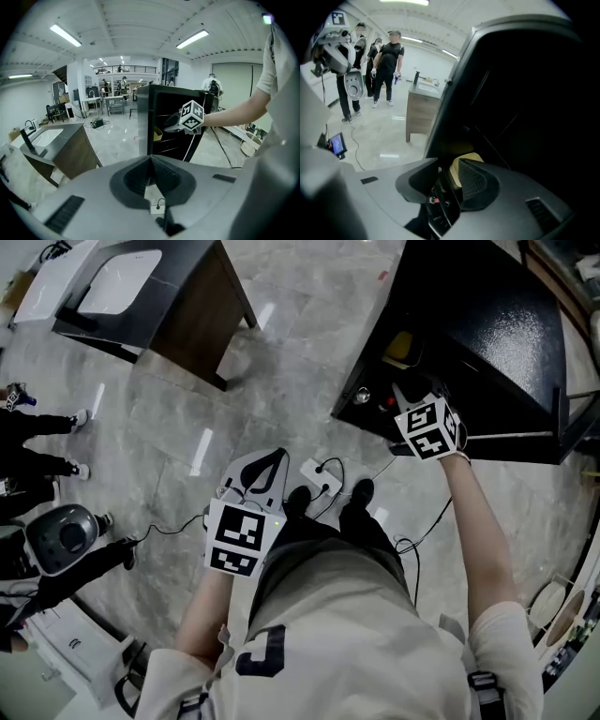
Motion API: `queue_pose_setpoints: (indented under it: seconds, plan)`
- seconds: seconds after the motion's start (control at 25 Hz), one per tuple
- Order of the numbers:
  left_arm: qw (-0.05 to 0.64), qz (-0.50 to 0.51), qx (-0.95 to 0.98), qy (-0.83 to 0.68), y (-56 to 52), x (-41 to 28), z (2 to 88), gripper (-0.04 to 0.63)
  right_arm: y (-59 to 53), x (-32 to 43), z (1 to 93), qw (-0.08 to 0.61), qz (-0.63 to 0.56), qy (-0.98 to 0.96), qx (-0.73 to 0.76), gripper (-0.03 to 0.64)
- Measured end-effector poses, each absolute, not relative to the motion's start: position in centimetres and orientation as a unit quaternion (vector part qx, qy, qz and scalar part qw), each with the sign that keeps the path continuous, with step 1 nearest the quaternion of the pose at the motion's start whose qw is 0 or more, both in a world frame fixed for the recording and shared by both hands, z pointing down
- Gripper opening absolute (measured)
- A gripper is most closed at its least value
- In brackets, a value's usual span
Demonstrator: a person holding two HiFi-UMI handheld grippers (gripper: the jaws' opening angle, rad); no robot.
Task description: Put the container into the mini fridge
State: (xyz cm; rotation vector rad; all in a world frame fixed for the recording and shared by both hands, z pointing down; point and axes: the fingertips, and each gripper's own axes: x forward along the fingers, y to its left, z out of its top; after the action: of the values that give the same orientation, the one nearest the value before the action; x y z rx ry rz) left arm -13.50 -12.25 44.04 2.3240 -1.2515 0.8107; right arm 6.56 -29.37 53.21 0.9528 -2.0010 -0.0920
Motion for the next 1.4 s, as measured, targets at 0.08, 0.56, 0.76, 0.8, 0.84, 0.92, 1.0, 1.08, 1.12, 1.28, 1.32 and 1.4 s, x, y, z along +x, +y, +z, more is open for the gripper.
queue_pose_setpoints:
  seconds: [0.08, 0.56, 0.76, 0.8, 0.84, 0.92, 1.0, 1.08, 1.12, 1.28, 1.32, 1.4]
  plan:
    - [0.181, 0.282, 0.83, -0.445, -12.3, -13.7, 43.2, 0.055, -28.3, 5.7, 52.3, 0.432, -0.024, -0.813, 0.389, 0.143]
    - [0.148, 0.258, 0.86, -0.414, -11.2, -14.5, 41.1, 0.055, -19.4, 2.7, 45.8, 0.376, 0.01, -0.835, 0.402, 0.117]
    - [0.134, 0.257, 0.866, -0.407, -11.3, -16.7, 41.6, 0.055, -15.4, 0.1, 44.0, 0.372, 0.003, -0.848, 0.377, 0.037]
    - [0.133, 0.255, 0.867, -0.407, -11.4, -17.2, 41.7, 0.055, -14.8, -0.3, 43.8, 0.37, 0.008, -0.848, 0.378, 0.035]
    - [0.133, 0.253, 0.868, -0.406, -11.4, -17.6, 41.8, 0.055, -14.2, -0.5, 43.5, 0.367, 0.014, -0.848, 0.383, 0.035]
    - [0.134, 0.253, 0.87, -0.401, -11.5, -18.0, 42.1, 0.055, -13.1, -0.8, 42.8, 0.355, 0.027, -0.848, 0.394, 0.035]
    - [0.133, 0.26, 0.874, -0.389, -11.4, -18.1, 42.8, 0.055, -11.8, -1.3, 42.1, 0.336, 0.042, -0.851, 0.401, 0.035]
    - [0.129, 0.267, 0.879, -0.374, -11.2, -17.7, 43.2, 0.055, -10.5, -1.8, 41.7, 0.322, 0.055, -0.853, 0.407, 0.035]
    - [0.126, 0.267, 0.883, -0.364, -11.1, -17.2, 43.2, 0.055, -9.8, -2.0, 41.6, 0.318, 0.059, -0.854, 0.408, 0.035]
    - [0.11, 0.264, 0.902, -0.323, -10.4, -14.9, 42.4, 0.055, -7.4, -2.8, 40.7, 0.322, 0.046, -0.85, 0.414, 0.035]
    - [0.105, 0.264, 0.906, -0.314, -10.2, -14.4, 42.1, 0.055, -6.9, -3.0, 40.4, 0.321, 0.044, -0.85, 0.415, 0.035]
    - [0.092, 0.266, 0.91, -0.305, -9.9, -13.8, 41.4, 0.055, -6.1, -3.1, 39.7, 0.308, 0.049, -0.854, 0.416, 0.035]
